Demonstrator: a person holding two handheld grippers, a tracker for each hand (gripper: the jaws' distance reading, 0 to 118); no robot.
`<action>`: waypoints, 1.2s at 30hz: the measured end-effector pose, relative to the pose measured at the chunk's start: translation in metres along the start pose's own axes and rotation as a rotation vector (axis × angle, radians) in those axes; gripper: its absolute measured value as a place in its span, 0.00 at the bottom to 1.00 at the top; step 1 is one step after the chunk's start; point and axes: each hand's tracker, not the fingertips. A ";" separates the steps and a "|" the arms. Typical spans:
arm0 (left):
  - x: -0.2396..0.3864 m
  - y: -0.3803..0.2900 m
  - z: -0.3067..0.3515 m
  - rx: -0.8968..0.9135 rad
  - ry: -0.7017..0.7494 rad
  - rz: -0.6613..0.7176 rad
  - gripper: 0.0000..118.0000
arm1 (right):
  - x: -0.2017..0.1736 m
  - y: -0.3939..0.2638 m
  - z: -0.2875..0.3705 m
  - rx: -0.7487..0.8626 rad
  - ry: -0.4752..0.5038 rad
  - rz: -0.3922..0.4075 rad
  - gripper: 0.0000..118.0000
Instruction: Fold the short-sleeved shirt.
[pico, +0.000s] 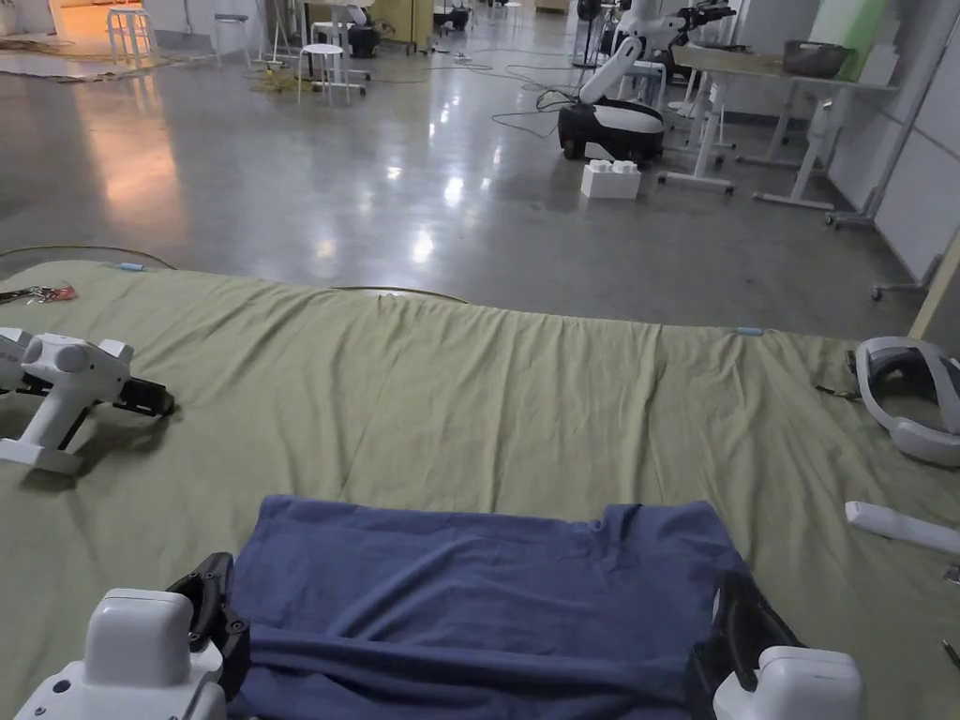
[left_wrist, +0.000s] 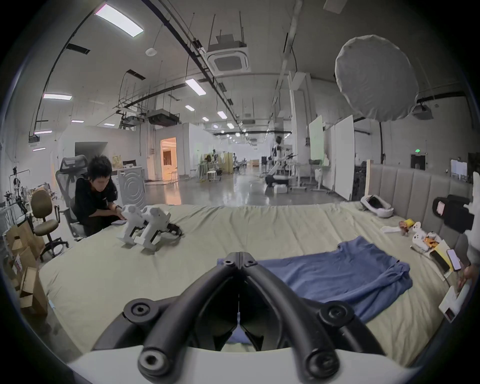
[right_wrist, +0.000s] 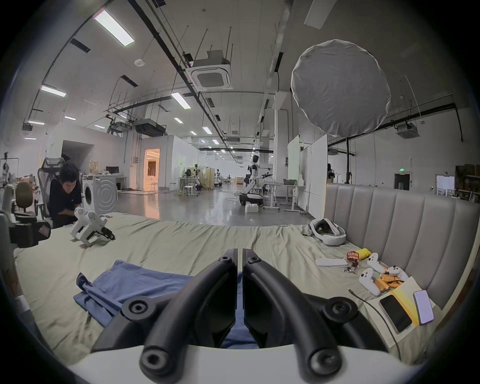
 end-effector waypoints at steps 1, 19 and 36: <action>-0.005 -0.005 -0.004 -0.038 0.024 -0.008 0.01 | 0.000 0.000 0.000 -0.004 -0.003 0.003 0.05; -0.056 -0.063 -0.139 -0.859 -0.066 0.124 0.59 | 0.014 -0.025 -0.009 -0.127 -0.020 0.020 0.04; -0.025 -0.061 -0.117 -0.835 -0.036 -0.017 0.07 | 0.082 -0.059 -0.038 -0.346 -0.124 0.007 0.06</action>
